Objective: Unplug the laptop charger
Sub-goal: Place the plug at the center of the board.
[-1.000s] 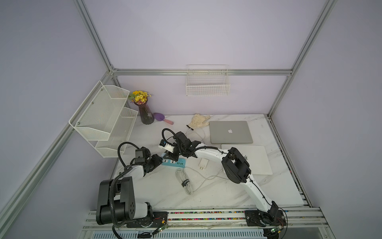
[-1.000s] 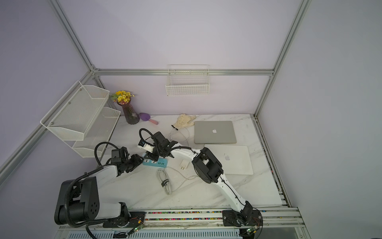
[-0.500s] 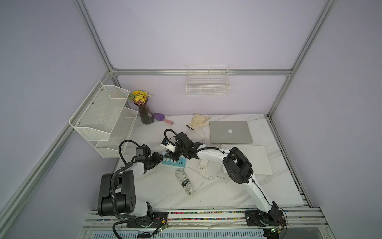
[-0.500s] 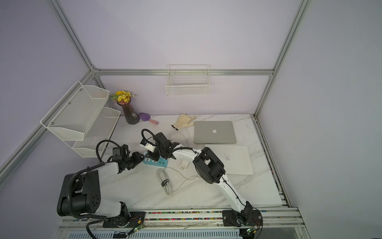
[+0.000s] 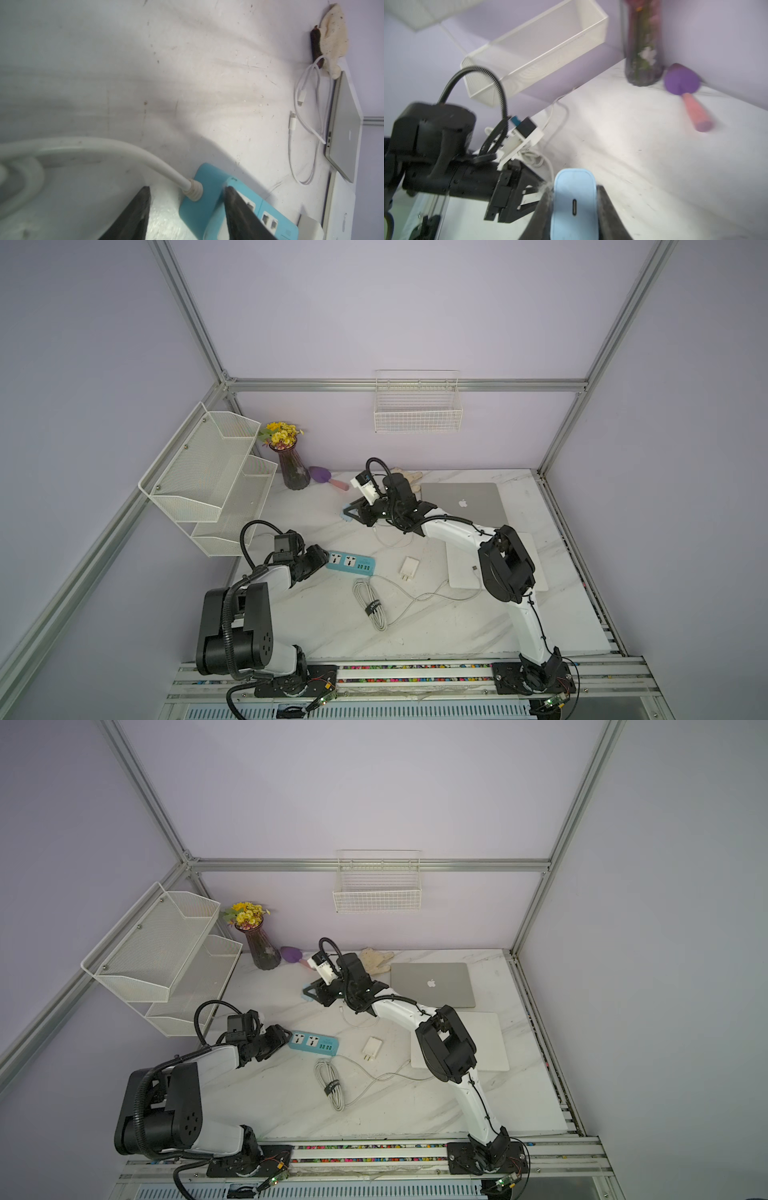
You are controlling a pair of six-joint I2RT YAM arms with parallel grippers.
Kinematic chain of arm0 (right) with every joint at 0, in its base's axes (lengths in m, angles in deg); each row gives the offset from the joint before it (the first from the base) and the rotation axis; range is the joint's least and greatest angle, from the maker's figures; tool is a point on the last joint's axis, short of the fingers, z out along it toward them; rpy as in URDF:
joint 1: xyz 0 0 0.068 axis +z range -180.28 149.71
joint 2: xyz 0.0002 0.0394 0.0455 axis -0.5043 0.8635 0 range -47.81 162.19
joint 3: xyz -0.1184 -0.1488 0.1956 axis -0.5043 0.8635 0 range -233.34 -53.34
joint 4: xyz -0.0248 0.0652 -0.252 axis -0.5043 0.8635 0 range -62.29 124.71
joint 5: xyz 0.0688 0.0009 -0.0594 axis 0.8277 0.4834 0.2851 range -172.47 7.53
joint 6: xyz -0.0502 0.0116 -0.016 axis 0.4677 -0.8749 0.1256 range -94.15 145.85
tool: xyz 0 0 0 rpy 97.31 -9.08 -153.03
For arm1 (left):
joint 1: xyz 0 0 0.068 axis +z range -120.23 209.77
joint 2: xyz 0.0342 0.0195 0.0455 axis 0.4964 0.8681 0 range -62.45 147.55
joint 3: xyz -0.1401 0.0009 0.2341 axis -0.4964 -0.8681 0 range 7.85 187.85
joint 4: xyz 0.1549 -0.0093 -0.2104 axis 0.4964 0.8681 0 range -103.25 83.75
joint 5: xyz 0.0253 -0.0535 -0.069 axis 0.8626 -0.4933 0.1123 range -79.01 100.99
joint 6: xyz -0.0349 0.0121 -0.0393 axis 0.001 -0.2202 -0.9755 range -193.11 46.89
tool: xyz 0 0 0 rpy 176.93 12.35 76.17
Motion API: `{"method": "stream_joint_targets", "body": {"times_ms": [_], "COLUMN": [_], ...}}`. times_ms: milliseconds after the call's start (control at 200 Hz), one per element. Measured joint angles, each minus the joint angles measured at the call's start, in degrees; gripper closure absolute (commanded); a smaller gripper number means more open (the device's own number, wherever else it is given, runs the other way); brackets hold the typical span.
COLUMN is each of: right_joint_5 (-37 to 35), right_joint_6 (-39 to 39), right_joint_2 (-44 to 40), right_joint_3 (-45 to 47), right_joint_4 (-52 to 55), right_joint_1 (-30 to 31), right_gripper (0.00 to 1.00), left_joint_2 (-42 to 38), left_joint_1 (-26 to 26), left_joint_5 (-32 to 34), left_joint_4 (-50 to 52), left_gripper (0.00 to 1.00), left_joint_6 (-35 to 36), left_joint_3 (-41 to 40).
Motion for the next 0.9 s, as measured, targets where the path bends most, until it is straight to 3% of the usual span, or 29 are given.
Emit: {"method": "stream_joint_targets", "body": {"times_ms": [150, 255, 505, 900], "right_joint_5": [0.0, 0.7, 4.6, 5.4], "right_joint_6": [-10.3, -15.6, -23.0, -24.7], "right_joint_2": [1.2, 4.1, 15.1, 18.5], "right_joint_3": [0.0, -0.2, -3.2, -8.9], "right_joint_4": [1.2, 2.2, 4.4, 6.8], "right_joint_1": [-10.1, -13.7, -12.9, -12.5], "right_gripper": [1.0, 1.0, 1.0, 1.0], "left_joint_2": [-6.1, -9.2, -11.1, -5.5], "left_joint_1": [0.0, -0.6, -5.1, -11.1], "left_joint_5": [3.6, 6.2, 11.8, 13.6], "left_joint_4": [3.2, 2.3, -7.0, -12.9], "left_gripper": [0.3, 0.27, 0.24, 0.22], "left_joint_6": [-0.5, -0.7, 0.1, 1.5], "left_joint_3": [0.9, 3.5, 8.1, 10.4]}}
